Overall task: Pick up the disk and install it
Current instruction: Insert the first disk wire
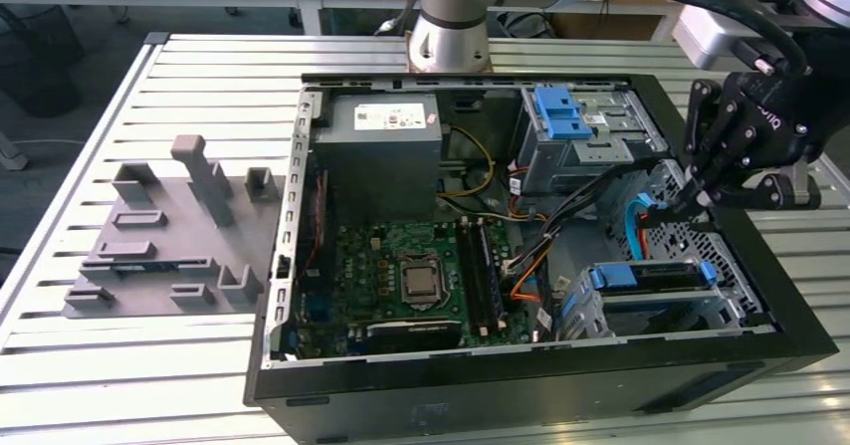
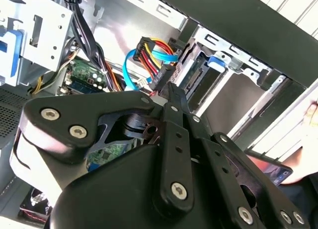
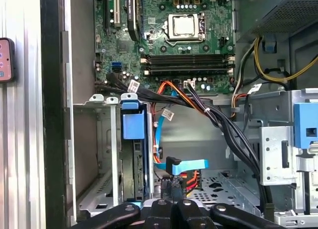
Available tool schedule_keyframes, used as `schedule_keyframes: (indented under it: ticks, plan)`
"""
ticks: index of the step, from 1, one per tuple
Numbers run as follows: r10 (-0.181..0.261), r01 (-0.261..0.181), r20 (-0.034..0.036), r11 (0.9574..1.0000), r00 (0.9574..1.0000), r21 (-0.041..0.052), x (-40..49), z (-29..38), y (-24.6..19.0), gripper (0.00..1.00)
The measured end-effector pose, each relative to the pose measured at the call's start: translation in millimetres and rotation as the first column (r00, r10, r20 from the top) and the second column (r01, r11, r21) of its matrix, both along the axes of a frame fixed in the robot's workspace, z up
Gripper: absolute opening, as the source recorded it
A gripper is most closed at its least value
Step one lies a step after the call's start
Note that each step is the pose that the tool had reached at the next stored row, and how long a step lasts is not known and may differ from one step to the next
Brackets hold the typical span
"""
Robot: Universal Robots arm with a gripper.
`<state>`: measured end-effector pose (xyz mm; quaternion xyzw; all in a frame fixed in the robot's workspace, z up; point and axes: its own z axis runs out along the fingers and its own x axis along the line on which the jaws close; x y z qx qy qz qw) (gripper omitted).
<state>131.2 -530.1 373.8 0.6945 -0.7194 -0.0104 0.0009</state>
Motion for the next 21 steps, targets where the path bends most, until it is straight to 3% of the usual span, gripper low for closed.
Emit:
schedule_keyframes:
  ticks: [8, 11, 21]
  plan:
    - [0.000, 0.000, 0.0036, 1.0000, 1.0000, -0.0019, 0.1, -1.0, 2.6, 0.11]
    - [0.000, 0.000, 0.0047, 1.0000, 1.0000, -0.0063, 0.1, -1.1, 3.3, 0.24]
    - [0.000, 0.000, 0.0085, 0.9999, 1.0000, -0.0108, -0.4, -7.6, 10.9, 0.31]
